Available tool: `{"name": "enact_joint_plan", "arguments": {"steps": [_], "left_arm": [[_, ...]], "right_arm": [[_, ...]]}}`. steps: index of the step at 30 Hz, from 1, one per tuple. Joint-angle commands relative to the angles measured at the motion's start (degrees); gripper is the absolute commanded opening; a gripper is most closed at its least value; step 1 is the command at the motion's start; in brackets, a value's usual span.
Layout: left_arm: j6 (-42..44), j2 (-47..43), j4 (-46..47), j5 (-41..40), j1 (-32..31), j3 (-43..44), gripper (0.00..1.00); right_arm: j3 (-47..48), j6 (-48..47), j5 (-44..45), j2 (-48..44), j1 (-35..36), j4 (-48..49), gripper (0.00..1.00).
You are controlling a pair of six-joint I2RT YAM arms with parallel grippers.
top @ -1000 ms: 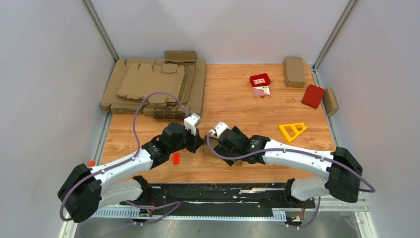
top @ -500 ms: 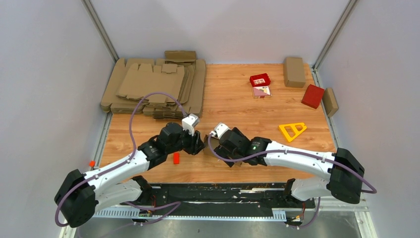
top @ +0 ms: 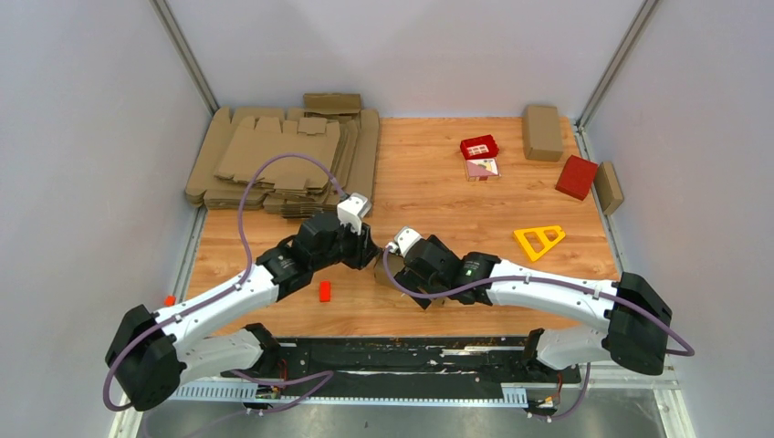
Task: Fold the paper box
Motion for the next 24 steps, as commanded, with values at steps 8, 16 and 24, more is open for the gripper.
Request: {"name": "enact_joint_plan", "arguments": {"steps": [8, 16, 24], "left_arm": [[3.68, 3.13, 1.09, -0.18, -0.22, 0.73, 0.05], [4.96, 1.69, 1.60, 0.20, -0.29, -3.07, 0.00], [5.09, -2.34, 2.85, -0.41, -0.24, -4.58, 0.30]], "right_arm": [[0.91, -0.26, -0.40, -1.55, 0.30, 1.39, 0.84], [1.00, 0.09, -0.49, -1.95, 0.36, 1.48, 0.87], [3.80, 0.59, -0.31, -4.44, 0.35, 0.13, 0.99]]}}
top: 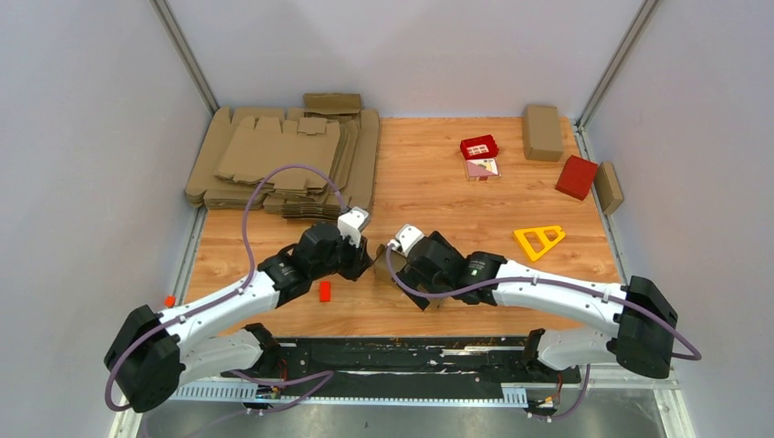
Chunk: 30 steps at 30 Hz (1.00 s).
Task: Fold the paper box
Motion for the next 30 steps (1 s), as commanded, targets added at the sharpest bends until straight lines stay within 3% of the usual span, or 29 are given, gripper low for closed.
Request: {"name": "enact_joint_plan", "arguments": {"steps": [1, 5, 11, 24, 30], "left_arm": [[1.59, -3.90, 2.84, -0.22, -0.22, 0.69, 0.33], [3.06, -1.97, 2.45, -0.70, -0.21, 3.92, 0.38], [3.96, 2.80, 3.03, -0.60, -0.19, 6.28, 0.38], [3.83, 4.04, 5.87, 0.24, -0.24, 4.97, 0.01], [3.19, 4.27, 6.73, 1.21, -0.19, 3.34, 0.00]], "right_arm": [[4.16, 0.19, 0.58, -3.35, 0.34, 0.06, 0.99], [6.31, -0.92, 1.82, -2.76, 0.41, -1.26, 0.98], [8.14, -1.65, 3.99, 0.89, 2.57, -1.68, 0.90], [7.96, -0.09, 10.23, 5.06, 7.17, -0.74, 0.72], [6.96, 0.15, 15.87, 6.44, 9.20, -1.11, 0.67]]}}
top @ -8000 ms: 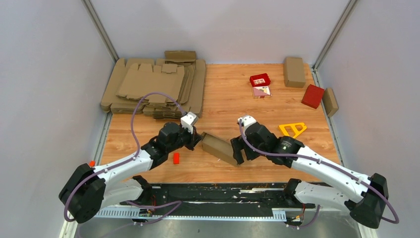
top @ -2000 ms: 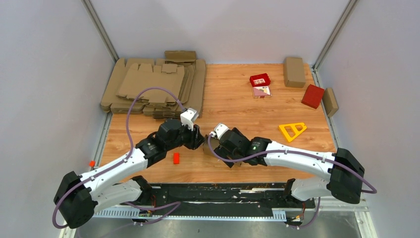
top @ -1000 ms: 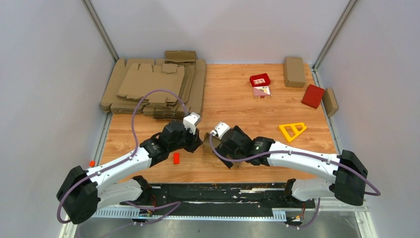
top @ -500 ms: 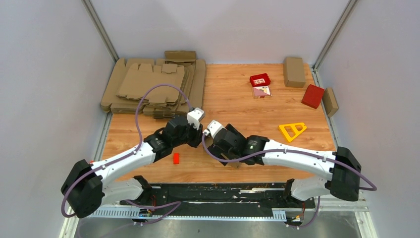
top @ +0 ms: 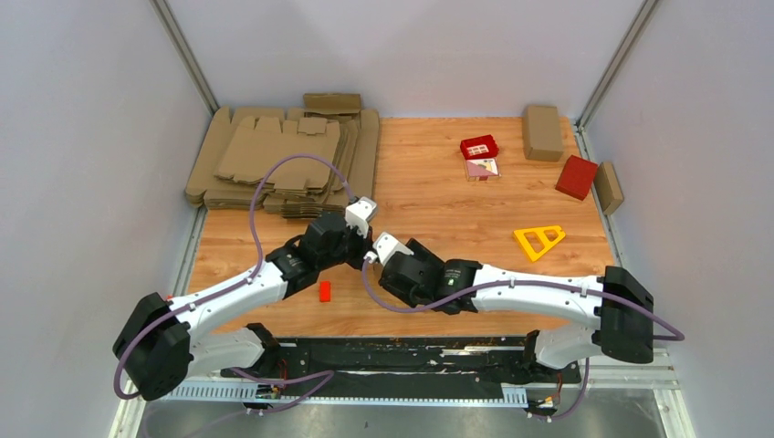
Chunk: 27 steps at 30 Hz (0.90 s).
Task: Fold the paper box
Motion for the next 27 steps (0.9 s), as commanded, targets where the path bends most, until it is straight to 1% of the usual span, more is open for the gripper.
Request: {"name": "enact_joint_plan", "arguments": {"steps": [1, 6, 8, 9, 10, 11, 12, 13, 15, 16, 18, 21, 23, 24, 27], "left_arm": [[0.38, 0.27, 3.28, 1.12, -0.22, -1.21, 0.00], [-0.30, -0.60, 3.88, 1.57, -0.24, -3.56, 0.00], [-0.86, -1.37, 4.40, 2.03, -0.25, -4.56, 0.00], [-1.17, -1.74, 4.60, 2.33, -0.22, -5.12, 0.00], [-1.27, -1.86, 4.81, 2.61, -0.24, -5.32, 0.00], [-1.40, -1.98, 5.03, 2.78, -0.24, -5.61, 0.00], [-1.54, -1.94, 5.04, 2.86, -0.23, -5.79, 0.00], [-1.58, -2.01, 5.04, 2.93, -0.24, -5.90, 0.00], [-1.53, -1.93, 5.05, 2.99, -0.18, -5.95, 0.00], [-1.51, -1.96, 5.08, 3.11, -0.24, -5.93, 0.00], [-1.60, -2.07, 5.08, 3.24, -0.19, -5.99, 0.00], [-1.52, -2.02, 5.07, 3.11, -0.20, -6.23, 0.00], [-1.82, -2.19, 5.01, 2.95, -0.20, -6.19, 0.00], [-2.07, -2.36, 4.99, 3.01, -0.20, -5.98, 0.00], [-3.01, -3.50, 4.09, 3.66, -0.19, -5.66, 0.05]], "right_arm": [[-0.63, 0.47, 5.11, 0.29, 1.22, 1.57, 0.65], [-1.65, 0.24, 5.11, 0.30, 1.44, 2.73, 0.48], [-1.81, 0.24, 5.05, 0.28, 1.48, 2.88, 0.45], [-2.04, 0.15, 4.98, 0.31, 1.45, 3.05, 0.46], [-2.11, 0.13, 4.92, 0.30, 1.43, 3.27, 0.47], [-2.18, 0.10, 4.83, 0.30, 1.48, 3.31, 0.52], [-2.27, 0.06, 4.79, 0.30, 1.43, 3.39, 0.63], [-2.36, 0.01, 4.55, 0.30, 1.42, 3.62, 0.77], [-2.24, -0.51, 3.48, 0.17, 1.31, 3.99, 0.94], [-2.13, -0.79, 2.51, 0.08, 1.13, 4.21, 0.97], [-2.02, -1.54, 0.02, -0.19, 0.33, 4.58, 0.96], [-2.38, -2.36, -2.04, -0.60, -0.44, 5.48, 0.84], [-3.00, -2.68, -3.68, -0.58, -1.03, 6.18, 0.82], [-3.27, -2.71, -4.85, -0.39, -1.45, 6.42, 0.84], [-3.77, -2.44, -8.68, 0.60, -3.28, 6.04, 0.94]]}}
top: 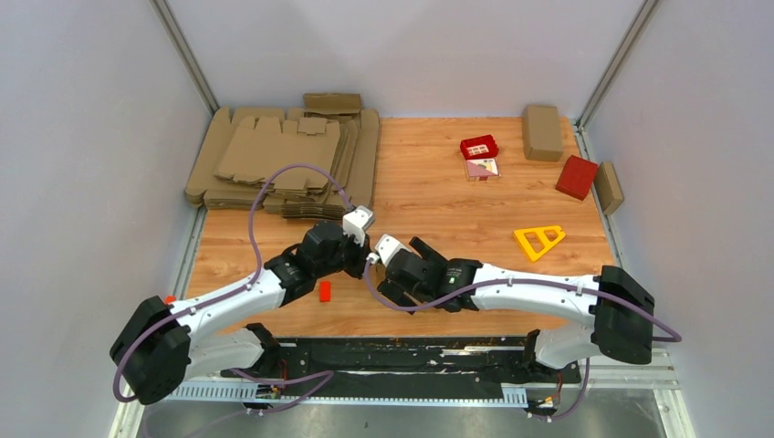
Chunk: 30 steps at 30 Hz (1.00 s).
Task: Fold the paper box
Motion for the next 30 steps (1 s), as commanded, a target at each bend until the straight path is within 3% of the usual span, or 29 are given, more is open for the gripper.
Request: {"name": "enact_joint_plan", "arguments": {"steps": [1, 7, 14, 20, 23, 30], "left_arm": [[-2.25, -2.61, -0.37, 1.69, -0.22, -0.28, 0.06], [-4.83, -6.37, -2.10, 1.11, -0.21, -1.22, 0.28], [-8.25, -9.63, -7.77, -0.78, -0.07, 1.69, 0.44], [-10.21, -7.78, -8.47, -1.73, 1.20, 5.88, 0.60], [-11.05, -5.91, -7.14, 0.02, 2.97, 7.29, 0.64], [-12.77, -1.20, -3.86, 1.79, 4.85, 9.10, 0.66]], "right_arm": [[-0.57, -0.55, -6.44, 0.85, -2.44, 1.46, 0.96], [-1.57, -0.11, -12.31, 0.30, -5.78, 2.62, 0.98], [-1.26, -0.26, -11.75, -0.12, -6.48, 2.41, 0.64], [-1.73, -0.17, -11.51, -0.79, -6.46, 2.86, 0.52], [-1.86, -0.21, -11.64, -1.10, -6.51, 3.00, 0.52], [-1.57, -0.48, -12.00, -0.77, -6.48, 2.93, 0.62]]}}
